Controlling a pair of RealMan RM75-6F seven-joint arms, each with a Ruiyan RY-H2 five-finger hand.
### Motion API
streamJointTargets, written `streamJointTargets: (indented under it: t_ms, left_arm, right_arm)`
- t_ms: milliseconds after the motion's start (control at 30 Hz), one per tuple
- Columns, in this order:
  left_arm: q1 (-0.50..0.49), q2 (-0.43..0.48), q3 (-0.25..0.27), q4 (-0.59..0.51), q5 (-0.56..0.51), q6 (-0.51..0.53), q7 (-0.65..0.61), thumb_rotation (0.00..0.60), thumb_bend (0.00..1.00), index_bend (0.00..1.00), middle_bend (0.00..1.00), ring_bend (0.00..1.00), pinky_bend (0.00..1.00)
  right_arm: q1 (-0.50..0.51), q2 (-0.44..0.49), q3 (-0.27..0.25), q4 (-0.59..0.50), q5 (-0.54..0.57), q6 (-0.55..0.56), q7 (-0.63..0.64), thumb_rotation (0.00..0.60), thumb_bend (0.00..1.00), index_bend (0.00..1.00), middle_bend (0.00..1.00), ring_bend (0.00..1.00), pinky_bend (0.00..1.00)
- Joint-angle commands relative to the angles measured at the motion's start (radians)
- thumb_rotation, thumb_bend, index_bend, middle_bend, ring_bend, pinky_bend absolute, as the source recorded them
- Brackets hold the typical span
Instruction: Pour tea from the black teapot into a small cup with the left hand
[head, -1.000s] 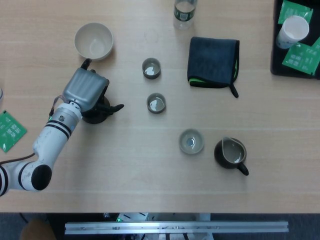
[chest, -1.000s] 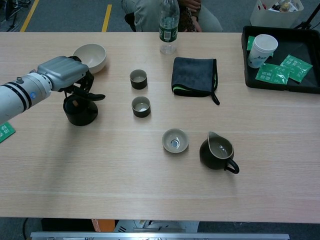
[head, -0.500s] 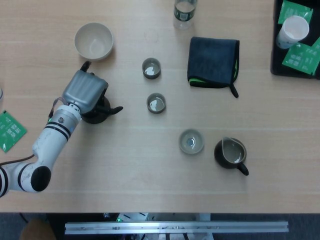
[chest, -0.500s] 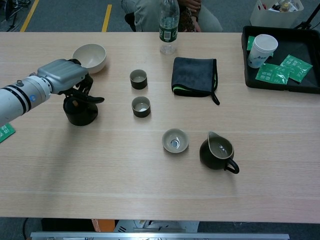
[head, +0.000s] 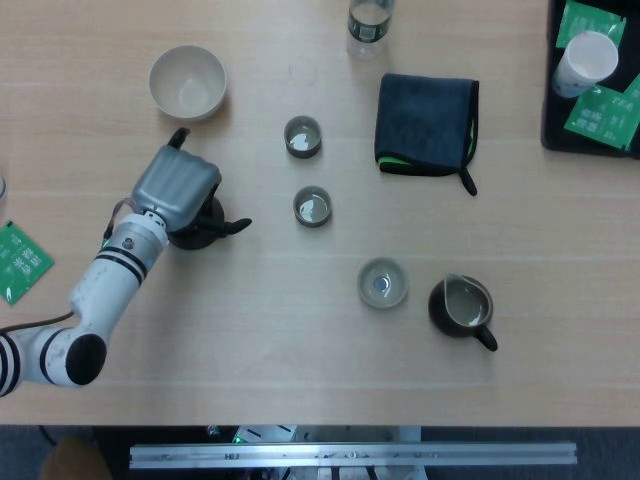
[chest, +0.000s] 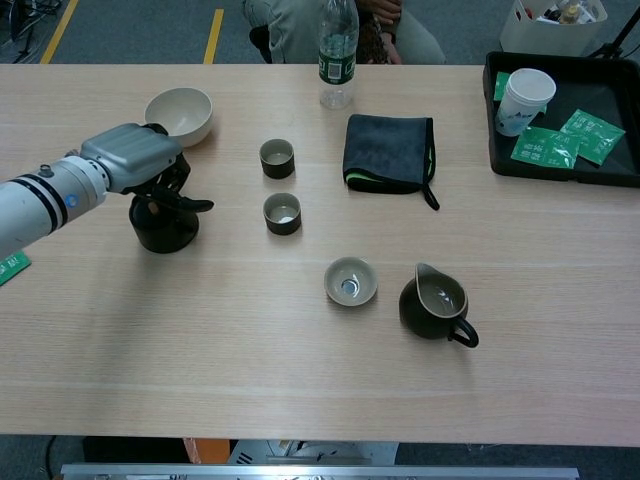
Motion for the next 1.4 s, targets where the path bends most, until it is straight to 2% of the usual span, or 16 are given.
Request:
streamJointTargets:
  t_ms: [33, 633, 1400]
  left_arm:
    - [-0.001, -0.003, 0.002, 0.003, 0.000, -0.002, 0.000, 0.110, 0.13, 0.63, 0.70, 0.51, 0.10]
    - [-0.005, 0.001, 0.014, -0.009, -0.011, -0.017, 0.001, 0.108, 0.13, 0.80, 0.97, 0.75, 0.10]
    - [-0.021, 0.005, 0.030, -0.027, 0.001, -0.034, 0.006, 0.094, 0.13, 0.82, 0.98, 0.77, 0.10]
  right_arm:
    - [-0.002, 0.001, 0.000, 0.001, 0.001, 0.001, 0.001, 0.600, 0.00, 0.17, 0.16, 0.04, 0.03]
    - [-0.015, 0.009, 0.008, -0.001, 0.010, 0.024, 0.007, 0.600, 0.00, 0.17, 0.16, 0.04, 0.03]
    - [-0.026, 0.008, 0.013, 0.010, 0.016, 0.033, 0.017, 0.600, 0.00, 0.17, 0.16, 0.04, 0.03]
